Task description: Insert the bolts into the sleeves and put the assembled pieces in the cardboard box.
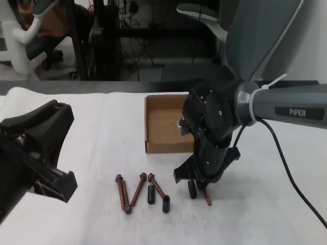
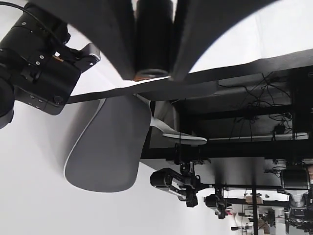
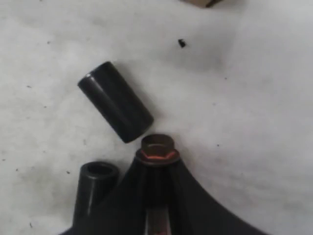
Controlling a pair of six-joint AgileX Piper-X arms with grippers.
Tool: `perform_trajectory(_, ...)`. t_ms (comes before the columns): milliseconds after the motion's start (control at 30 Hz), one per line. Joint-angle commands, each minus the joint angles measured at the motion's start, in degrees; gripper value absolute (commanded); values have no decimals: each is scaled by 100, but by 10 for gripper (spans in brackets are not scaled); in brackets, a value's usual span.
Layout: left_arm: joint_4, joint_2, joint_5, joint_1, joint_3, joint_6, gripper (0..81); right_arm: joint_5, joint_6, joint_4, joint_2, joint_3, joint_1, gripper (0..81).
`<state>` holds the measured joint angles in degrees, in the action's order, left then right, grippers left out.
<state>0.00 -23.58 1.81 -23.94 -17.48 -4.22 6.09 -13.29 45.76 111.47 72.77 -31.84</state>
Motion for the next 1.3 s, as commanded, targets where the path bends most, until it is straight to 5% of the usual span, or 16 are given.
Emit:
perform_trajectory(0, -83, 48, -37, 4, -5, -9, 17, 1, 167, -33, -115, 48, 20, 0)
perform_trajectory(233, 277, 0, 3, -7, 5, -9, 17, 141, 331, -550, -1378, 37, -29, 0)
perform_trajectory(367, 267, -374, 574, -7, -1, -20, 17, -256, 325, -1453, -2239, -205, -186, 0)
perform_trajectory(600, -450, -1695, 1187, -19, -1, 256, 17, -919, -36, -3818, -3411, -1341, -908, 0)
perform_trajectory(967, -2771, -3323, 1505, -108, -1, 667, 17, -937, -203, -6061, -3347, -2060, -1398, 0)
perform_trajectory(1267, -4265, -4197, 831, -960, -1, 771, 17, -1150, 74, -6922, -3054, -2066, -1398, 0)
